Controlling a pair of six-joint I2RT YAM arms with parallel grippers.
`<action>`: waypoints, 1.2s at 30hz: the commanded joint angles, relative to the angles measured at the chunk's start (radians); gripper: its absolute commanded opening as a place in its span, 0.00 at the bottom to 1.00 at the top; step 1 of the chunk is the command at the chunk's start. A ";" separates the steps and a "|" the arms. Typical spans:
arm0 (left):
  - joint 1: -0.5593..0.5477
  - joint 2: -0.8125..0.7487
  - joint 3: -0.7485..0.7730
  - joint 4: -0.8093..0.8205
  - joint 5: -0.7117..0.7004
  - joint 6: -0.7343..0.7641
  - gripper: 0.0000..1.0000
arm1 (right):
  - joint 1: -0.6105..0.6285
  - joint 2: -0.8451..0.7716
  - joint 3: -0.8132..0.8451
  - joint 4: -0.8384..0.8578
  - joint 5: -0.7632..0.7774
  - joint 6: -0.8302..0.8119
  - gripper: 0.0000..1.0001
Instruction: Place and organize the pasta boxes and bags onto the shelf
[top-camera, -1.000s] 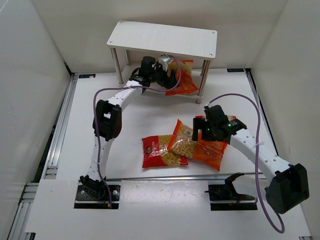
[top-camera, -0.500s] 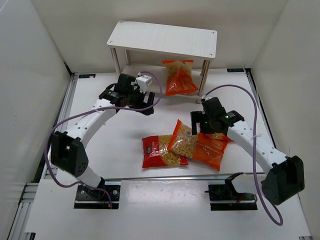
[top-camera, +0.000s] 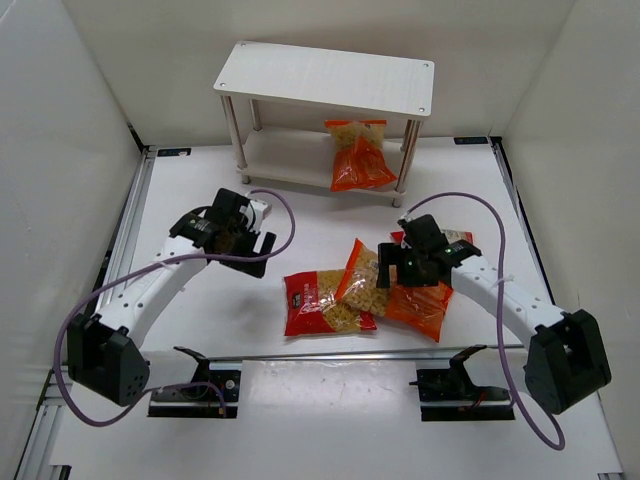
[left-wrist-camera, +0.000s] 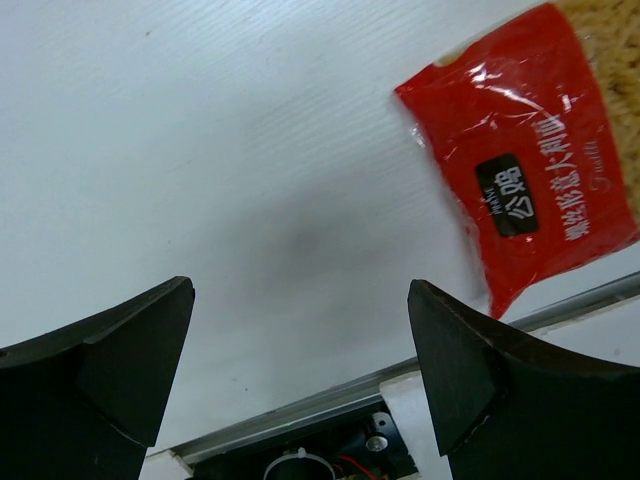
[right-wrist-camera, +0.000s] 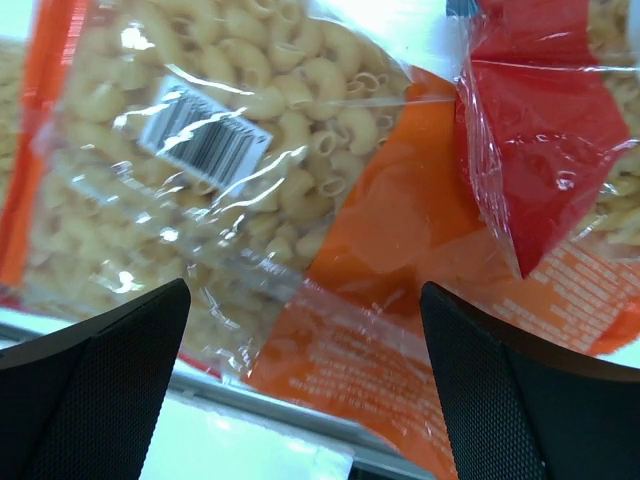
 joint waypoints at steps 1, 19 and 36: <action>0.030 -0.044 -0.021 0.009 -0.045 0.004 0.99 | -0.002 0.018 -0.040 0.085 0.014 -0.002 1.00; 0.182 -0.064 -0.021 0.102 -0.062 0.004 0.99 | 0.059 0.120 0.083 -0.103 -0.099 -0.039 0.00; 0.293 -0.064 -0.021 0.185 -0.004 0.004 0.99 | 0.082 0.105 0.321 0.197 -0.055 0.680 0.00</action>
